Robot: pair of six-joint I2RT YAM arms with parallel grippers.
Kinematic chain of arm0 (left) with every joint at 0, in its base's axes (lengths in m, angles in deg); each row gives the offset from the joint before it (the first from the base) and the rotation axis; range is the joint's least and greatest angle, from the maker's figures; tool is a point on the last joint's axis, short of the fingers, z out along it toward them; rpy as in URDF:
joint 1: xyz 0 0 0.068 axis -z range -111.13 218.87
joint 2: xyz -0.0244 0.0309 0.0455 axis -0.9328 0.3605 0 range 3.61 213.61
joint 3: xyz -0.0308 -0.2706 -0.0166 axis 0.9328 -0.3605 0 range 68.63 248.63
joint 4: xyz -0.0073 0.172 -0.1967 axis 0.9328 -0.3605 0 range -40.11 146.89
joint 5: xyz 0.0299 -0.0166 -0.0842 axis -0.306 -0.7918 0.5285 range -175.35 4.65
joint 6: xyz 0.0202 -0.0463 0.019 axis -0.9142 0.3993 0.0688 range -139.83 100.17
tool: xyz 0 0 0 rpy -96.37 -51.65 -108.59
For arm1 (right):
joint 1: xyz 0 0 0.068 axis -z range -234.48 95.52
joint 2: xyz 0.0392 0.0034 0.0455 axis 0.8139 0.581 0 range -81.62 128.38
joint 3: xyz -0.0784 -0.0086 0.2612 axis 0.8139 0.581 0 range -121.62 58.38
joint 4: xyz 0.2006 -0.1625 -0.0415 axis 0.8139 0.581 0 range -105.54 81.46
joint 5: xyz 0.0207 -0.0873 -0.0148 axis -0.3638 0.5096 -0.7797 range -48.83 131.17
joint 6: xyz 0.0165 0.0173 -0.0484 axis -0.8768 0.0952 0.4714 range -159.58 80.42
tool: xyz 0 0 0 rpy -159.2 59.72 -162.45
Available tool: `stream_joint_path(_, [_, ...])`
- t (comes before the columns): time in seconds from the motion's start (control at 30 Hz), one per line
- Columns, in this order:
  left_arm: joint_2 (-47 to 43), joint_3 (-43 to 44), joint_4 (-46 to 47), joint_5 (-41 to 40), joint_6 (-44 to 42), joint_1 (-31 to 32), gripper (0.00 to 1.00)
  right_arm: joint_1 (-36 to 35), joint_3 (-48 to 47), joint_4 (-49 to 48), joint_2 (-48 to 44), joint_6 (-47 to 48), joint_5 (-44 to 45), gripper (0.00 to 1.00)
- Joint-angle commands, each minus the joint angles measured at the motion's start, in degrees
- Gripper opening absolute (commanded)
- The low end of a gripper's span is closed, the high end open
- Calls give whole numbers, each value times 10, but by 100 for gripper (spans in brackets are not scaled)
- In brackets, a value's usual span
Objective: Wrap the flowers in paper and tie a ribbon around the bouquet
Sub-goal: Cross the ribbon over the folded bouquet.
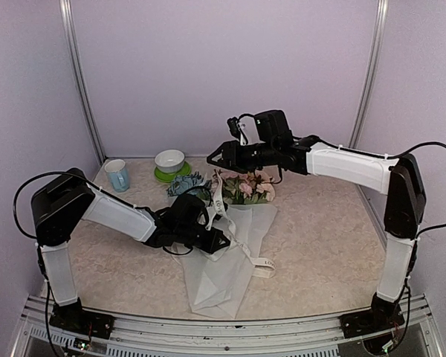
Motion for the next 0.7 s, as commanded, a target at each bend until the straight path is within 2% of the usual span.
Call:
stream_joint_path(0.0, [-21, -8, 6, -13, 7, 5, 0, -3, -71, 141, 31, 43, 10, 62])
stream_joint_path(0.07, [-21, -9, 6, -16, 8, 5, 0, -1, -49, 162, 10, 53, 35, 66])
stream_joint_path(0.2, [-22, -10, 8, -14, 10, 5, 0, 13, 45, 147, -51, 45, 40, 67])
stream_joint_path(0.27, [-22, -8, 9, -12, 10, 5, 0, 16, 96, 126, -74, 43, 31, 62])
stream_joint_path(0.4, [-20, 4, -1, -10, 8, 5, 0, 16, 163, 109, -82, 42, -8, 43])
stream_joint_path(0.47, [-20, 6, -3, -15, 6, 5, 0, 12, 200, 86, -85, 39, -33, 38])
stream_joint_path(0.67, [-18, 5, -3, -14, 9, 5, 0, -13, 239, 91, -63, 41, -37, 40])
